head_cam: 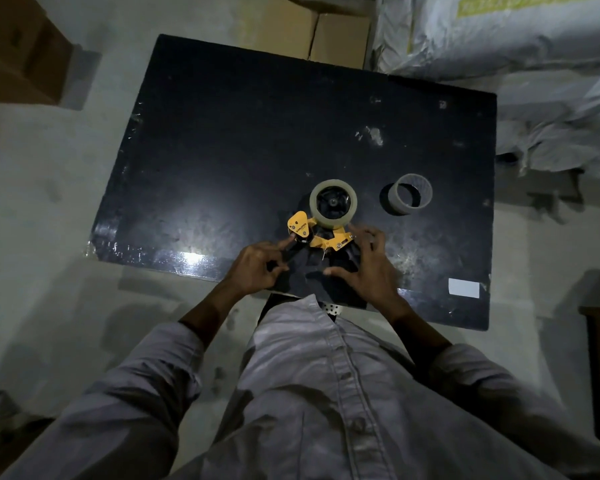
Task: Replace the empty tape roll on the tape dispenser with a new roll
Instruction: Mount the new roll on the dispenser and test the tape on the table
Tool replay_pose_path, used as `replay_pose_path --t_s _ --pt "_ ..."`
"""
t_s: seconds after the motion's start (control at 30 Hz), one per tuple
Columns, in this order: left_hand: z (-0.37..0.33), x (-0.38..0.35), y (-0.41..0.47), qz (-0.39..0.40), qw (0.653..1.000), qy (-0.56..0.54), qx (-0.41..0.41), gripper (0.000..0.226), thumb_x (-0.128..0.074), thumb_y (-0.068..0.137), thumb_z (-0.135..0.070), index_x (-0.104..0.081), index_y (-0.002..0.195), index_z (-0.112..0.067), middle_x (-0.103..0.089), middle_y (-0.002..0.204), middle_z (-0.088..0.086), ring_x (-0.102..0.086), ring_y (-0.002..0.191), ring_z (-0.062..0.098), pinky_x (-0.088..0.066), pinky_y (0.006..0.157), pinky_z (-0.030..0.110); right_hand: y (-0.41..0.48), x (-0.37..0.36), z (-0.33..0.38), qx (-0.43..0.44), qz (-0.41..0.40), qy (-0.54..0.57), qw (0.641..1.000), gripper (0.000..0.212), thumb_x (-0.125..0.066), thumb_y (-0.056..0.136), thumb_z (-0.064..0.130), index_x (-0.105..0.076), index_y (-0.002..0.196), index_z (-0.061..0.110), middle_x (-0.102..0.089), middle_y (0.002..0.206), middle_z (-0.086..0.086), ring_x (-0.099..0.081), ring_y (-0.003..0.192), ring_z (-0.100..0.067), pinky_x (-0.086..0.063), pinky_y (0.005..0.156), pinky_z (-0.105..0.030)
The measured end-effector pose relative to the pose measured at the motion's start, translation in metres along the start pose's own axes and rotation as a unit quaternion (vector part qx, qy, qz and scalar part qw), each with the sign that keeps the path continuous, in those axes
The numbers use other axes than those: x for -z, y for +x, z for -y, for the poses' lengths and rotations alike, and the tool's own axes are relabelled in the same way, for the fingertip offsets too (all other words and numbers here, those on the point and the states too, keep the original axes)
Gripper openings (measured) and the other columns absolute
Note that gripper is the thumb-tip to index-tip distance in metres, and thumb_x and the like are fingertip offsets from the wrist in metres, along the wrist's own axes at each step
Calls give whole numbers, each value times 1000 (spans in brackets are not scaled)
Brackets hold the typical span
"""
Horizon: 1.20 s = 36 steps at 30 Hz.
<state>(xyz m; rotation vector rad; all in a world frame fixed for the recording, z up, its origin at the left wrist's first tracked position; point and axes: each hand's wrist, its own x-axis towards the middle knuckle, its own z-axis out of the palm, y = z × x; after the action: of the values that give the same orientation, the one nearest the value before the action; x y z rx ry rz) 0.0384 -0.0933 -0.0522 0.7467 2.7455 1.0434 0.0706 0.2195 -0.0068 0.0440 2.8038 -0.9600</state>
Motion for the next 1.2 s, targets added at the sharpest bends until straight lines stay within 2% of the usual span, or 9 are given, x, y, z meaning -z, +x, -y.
replay_pose_path --t_s 0.3,0.5,0.63,0.77,0.9,0.97,1.03,1.1,1.2 --pt "1 -4 2 17 1000 -24 9 20 -99 76 -3 -83 71 -13 -69 153 4 -76 87 20 -66 73 38 20 -5 14 35 4 -59 998 75 -76 96 67 -46 149 24 -44 149 -9 -69 108 -33 -67 77 -54" --pt "3 -4 -6 13 1000 -19 21 19 -98 77 -5 -84 74 -17 -76 145 7 -76 85 19 -66 72 37 26 -7 8 21 5 -82 996 85 -72 89 83 -41 142 24 -41 140 -8 -69 93 -35 -66 71 -50" --pt "-1 -5 -8 9 999 -18 36 20 -99 77 -6 -83 77 -18 -82 131 11 -76 83 20 -67 73 40 27 -8 11 -18 24 -104 994 83 -65 86 91 -40 140 32 -44 136 -10 -69 100 -40 -67 80 -53" --pt "-1 1 -7 19 999 9 47 18 -95 78 -6 -82 77 -17 -80 138 7 -75 84 20 -65 72 35 27 -10 22 -70 35 -112 991 90 -62 86 94 -37 145 30 -55 136 -18 -72 107 -46 -62 87 -53" --pt "-5 3 -12 -12 994 16 105 16 -94 84 -4 -89 96 -14 -84 129 5 -79 94 24 -68 83 40 37 3 18 -114 115 19 987 104 -90 77 77 -28 143 26 -68 137 -13 -76 111 -39 -65 92 -53" --pt "-8 3 -16 -47 973 -59 217 16 -100 84 -14 -91 97 -17 -87 113 -1 -81 93 16 -68 86 36 38 12 11 -155 172 101 968 106 -100 70 68 -26 137 31 -69 128 -6 -82 83 -31 -69 70 -45" --pt "-10 6 -20 -64 918 -161 355 27 -106 77 -27 -90 98 -20 -87 96 -4 -83 84 12 -69 73 31 35 16 7 -202 212 185 938 100 -103 74 56 -30 136 26 -67 124 -9 -78 62 -25 -64 53 -37" --pt "-12 10 -25 -65 868 -243 428 36 -109 71 -25 -88 98 -14 -86 89 3 -84 75 25 -69 60 36 34 19 4 -219 245 251 910 84 -98 84 50 -47 135 6 -75 118 -23 -80 68 -31 -65 56 -39" --pt "-11 15 -35 -75 846 -294 438 39 -108 72 -22 -84 97 -4 -85 84 13 -83 74 43 -72 67 56 33 27 -4 -222 262 296 892 75 -87 88 65 -72 112 -5 -83 100 -25 -81 94 -51 -69 84 -50"
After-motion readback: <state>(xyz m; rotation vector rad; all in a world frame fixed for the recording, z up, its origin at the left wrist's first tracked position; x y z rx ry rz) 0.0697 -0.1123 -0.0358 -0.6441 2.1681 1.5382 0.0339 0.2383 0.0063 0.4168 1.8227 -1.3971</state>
